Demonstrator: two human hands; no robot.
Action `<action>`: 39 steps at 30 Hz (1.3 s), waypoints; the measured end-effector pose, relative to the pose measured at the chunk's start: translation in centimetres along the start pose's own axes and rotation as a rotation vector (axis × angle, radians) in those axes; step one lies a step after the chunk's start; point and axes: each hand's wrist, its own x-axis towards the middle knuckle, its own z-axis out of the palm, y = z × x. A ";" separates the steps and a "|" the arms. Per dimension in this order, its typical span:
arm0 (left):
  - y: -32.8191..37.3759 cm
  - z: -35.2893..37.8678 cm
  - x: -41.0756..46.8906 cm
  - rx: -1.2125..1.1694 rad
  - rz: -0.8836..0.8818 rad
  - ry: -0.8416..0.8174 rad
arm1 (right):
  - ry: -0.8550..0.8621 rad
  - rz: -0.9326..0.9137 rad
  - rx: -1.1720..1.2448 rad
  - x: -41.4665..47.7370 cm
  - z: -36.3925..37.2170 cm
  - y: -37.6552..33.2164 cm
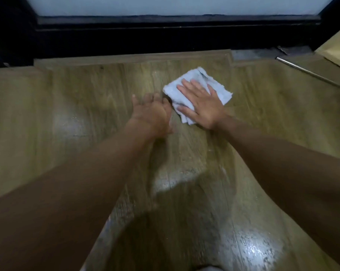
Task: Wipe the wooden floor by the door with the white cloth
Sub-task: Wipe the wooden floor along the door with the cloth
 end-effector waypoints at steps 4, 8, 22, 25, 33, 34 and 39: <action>4.0 0.7 -0.6 -0.016 0.009 0.048 | 0.056 0.259 0.036 -0.6 -0.2 3.9; 7.0 1.1 1.4 -0.103 0.038 0.162 | -0.038 0.412 0.076 6.1 -1.3 2.4; 9.6 -1.1 4.4 -0.174 -0.100 -0.229 | 0.014 0.585 0.120 5.6 -2.1 7.1; 9.8 -1.6 4.7 -0.194 -0.122 -0.265 | 0.066 0.449 0.058 2.6 -1.5 6.3; 10.1 -1.6 6.7 -0.140 -0.108 -0.312 | -0.020 0.564 0.029 0.3 -4.1 13.1; 10.1 -1.7 7.0 -0.141 -0.110 -0.318 | -0.063 0.590 0.024 2.1 -4.4 12.5; 10.3 -1.3 7.0 -0.207 -0.193 -0.347 | -0.147 0.250 0.114 -2.0 -3.0 8.5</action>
